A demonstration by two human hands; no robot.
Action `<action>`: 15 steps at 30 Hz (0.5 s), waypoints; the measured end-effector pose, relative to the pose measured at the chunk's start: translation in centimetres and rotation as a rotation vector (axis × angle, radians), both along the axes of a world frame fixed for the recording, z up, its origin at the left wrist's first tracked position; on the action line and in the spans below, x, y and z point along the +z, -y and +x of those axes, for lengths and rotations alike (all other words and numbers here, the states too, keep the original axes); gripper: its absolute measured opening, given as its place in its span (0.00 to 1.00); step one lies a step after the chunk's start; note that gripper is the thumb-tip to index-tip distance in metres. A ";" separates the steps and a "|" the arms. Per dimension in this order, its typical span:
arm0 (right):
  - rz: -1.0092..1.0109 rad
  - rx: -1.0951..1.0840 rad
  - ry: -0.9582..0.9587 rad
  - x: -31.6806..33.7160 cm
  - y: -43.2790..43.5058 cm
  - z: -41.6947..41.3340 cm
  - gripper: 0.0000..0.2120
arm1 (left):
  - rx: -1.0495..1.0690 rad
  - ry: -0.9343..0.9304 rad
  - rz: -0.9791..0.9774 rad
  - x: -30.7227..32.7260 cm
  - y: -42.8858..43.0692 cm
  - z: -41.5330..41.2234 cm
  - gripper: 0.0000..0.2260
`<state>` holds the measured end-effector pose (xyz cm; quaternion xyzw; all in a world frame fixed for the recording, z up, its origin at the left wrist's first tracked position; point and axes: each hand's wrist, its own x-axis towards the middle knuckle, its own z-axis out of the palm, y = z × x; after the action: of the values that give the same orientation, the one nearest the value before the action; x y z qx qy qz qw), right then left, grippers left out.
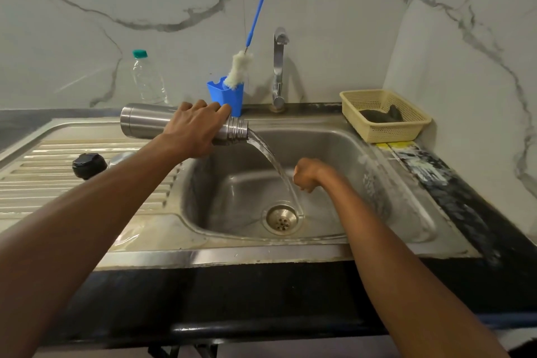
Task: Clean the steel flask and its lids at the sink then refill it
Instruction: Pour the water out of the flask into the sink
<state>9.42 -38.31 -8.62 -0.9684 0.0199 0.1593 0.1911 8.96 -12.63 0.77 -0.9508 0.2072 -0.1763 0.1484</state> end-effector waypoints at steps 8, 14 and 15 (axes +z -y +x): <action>0.021 0.031 -0.036 -0.7 0.1 0.7 0.13 | 0.001 0.083 0.135 0.0 0.1 -0.2 0.23; 0.011 0.054 -0.032 -1.1 0.1 1.0 0.13 | -0.021 0.194 0.278 0.3 0.5 -0.4 0.23; 0.011 0.060 -0.032 -1.2 0.1 1.1 0.13 | -0.027 0.207 0.304 0.3 0.6 -0.4 0.22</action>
<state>10.47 -38.41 -9.79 -0.9648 -0.0068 0.1807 0.1911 8.53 -13.23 1.06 -0.8913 0.2280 -0.2417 0.3086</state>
